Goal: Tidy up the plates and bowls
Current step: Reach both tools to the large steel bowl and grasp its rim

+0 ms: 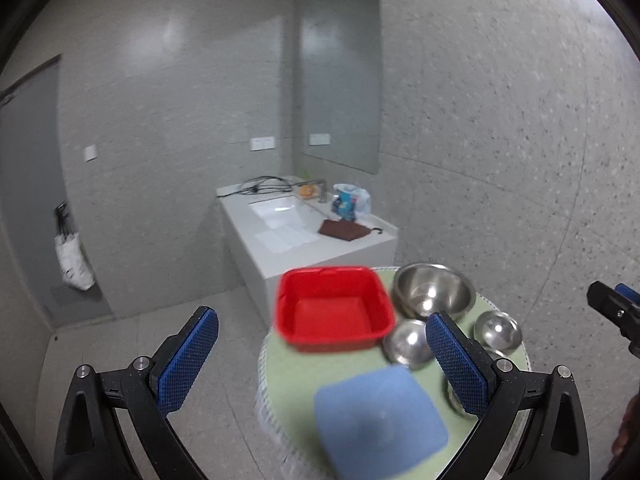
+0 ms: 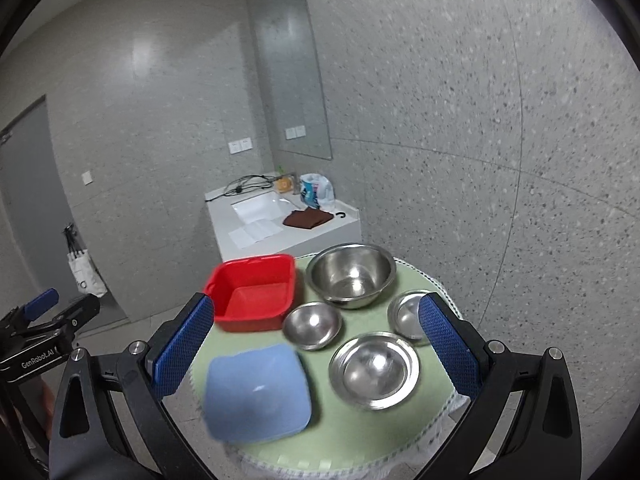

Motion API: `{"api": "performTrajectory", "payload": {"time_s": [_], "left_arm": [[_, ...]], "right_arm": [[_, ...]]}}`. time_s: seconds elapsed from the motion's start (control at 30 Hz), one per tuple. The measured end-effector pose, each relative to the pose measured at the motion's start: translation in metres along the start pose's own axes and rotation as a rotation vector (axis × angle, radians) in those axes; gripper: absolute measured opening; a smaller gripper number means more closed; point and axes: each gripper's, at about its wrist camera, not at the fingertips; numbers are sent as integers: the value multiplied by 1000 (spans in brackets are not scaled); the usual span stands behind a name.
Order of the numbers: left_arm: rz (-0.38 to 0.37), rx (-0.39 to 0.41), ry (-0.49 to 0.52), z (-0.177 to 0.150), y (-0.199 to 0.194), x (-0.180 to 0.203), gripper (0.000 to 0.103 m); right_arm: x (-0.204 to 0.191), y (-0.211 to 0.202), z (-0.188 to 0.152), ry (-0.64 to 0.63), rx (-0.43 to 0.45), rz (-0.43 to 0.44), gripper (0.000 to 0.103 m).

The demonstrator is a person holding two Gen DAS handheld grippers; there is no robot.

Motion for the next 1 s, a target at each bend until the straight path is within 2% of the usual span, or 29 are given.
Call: {"api": "performTrajectory", "payload": {"time_s": [0.1, 0.27, 0.43, 0.5, 0.6, 0.73, 0.8, 0.87, 1.0], "left_arm": [[-49, -12, 55, 33, 63, 14, 102], [-136, -96, 130, 84, 187, 40, 102], [-127, -215, 194, 119, 321, 61, 102], [-138, -272, 204, 123, 368, 67, 102], [-107, -371, 239, 121, 441, 76, 101], [-97, -500, 272, 115, 525, 80, 88], [-90, -524, 303, 112, 551, 83, 88], [-103, -570, 314, 107, 577, 84, 84], [-109, -614, 357, 98, 621, 105, 70]], "right_arm": [[18, 43, 14, 28, -15, -14, 103], [52, 128, 39, 74, -66, -49, 103], [90, 218, 55, 102, -145, -94, 103], [104, 254, 55, 117, -200, -97, 103], [122, 304, 51, 165, -285, -67, 103], [138, 369, 33, 217, -428, -35, 103], [140, 391, 20, 214, -491, -38, 103], [142, 408, 10, 207, -526, -29, 93], [145, 429, -4, 204, -581, -37, 80]]}}
Point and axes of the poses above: each gripper's, at about its wrist camera, not at the fingertips, and y roughly the way its jaws point, x to its right, z to its top, and after that the axes turned 4 degrees about -z, right-handed
